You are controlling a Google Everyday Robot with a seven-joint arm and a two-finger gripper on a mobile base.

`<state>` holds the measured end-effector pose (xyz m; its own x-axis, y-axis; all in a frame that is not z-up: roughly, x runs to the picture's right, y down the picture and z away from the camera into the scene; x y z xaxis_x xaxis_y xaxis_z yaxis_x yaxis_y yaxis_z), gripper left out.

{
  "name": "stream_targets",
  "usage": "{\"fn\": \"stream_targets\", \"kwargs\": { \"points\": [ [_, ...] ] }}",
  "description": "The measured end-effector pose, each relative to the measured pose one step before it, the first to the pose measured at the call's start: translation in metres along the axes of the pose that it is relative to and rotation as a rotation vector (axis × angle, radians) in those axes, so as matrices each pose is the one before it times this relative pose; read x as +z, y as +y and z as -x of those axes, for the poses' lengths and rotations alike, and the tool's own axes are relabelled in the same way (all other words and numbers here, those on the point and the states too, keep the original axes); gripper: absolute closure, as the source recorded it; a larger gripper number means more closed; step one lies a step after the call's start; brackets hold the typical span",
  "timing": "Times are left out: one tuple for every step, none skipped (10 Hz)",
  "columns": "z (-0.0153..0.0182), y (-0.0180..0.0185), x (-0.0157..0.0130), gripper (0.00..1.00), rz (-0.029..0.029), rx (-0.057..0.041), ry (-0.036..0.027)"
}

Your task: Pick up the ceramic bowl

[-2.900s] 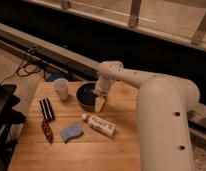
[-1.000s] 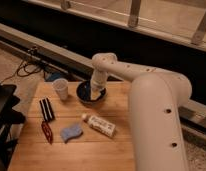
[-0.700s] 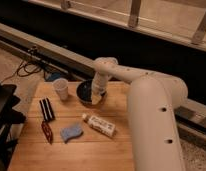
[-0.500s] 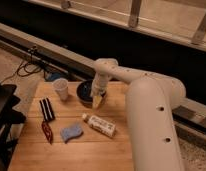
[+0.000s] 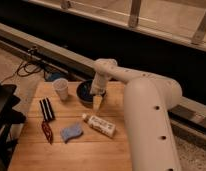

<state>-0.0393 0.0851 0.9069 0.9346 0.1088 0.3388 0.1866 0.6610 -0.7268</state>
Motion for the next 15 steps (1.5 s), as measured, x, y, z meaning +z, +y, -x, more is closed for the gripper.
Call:
{"fn": "stream_targets", "kwargs": {
  "points": [
    [-0.00448,-0.00025,0.00881,0.2,0.00784,0.00465,0.00135],
    [-0.00349,-0.00125,0.0081,0.2,0.00241,0.00498,-0.00065],
    [-0.00152,-0.00111,0.00413,0.21,-0.00265,0.00338,-0.00013],
    [-0.00001,-0.00179,0.00139,0.29,-0.00345,-0.00363,0.00081],
    [0.00232,-0.00131,-0.0038,0.41,-0.00447,-0.00544,0.00159],
    [0.00205,0.00067,-0.00792,0.5,-0.00072,-0.00275,0.00269],
    [0.00216,0.00104,-0.00763,0.58,-0.00155,-0.00068,0.00326],
    [0.00258,0.00059,-0.00693,0.71,-0.00391,-0.00136,0.00526],
    [0.0003,0.00007,-0.0007,0.79,0.0002,-0.0019,0.00237],
    [0.00044,-0.00217,-0.00249,0.84,-0.00547,-0.00436,-0.00307],
    [0.00155,0.00005,-0.00549,0.84,-0.00188,-0.00801,-0.00237],
    [0.00365,0.00077,-0.01098,0.84,-0.00272,-0.00841,-0.00173],
    [0.00292,0.00064,-0.00937,0.84,-0.00244,-0.00533,-0.00248],
    [0.00193,0.00048,-0.00938,0.84,-0.00372,-0.00592,-0.00293],
    [0.0001,0.00001,-0.00472,0.84,-0.00404,-0.00477,-0.0035]
  ]
}}
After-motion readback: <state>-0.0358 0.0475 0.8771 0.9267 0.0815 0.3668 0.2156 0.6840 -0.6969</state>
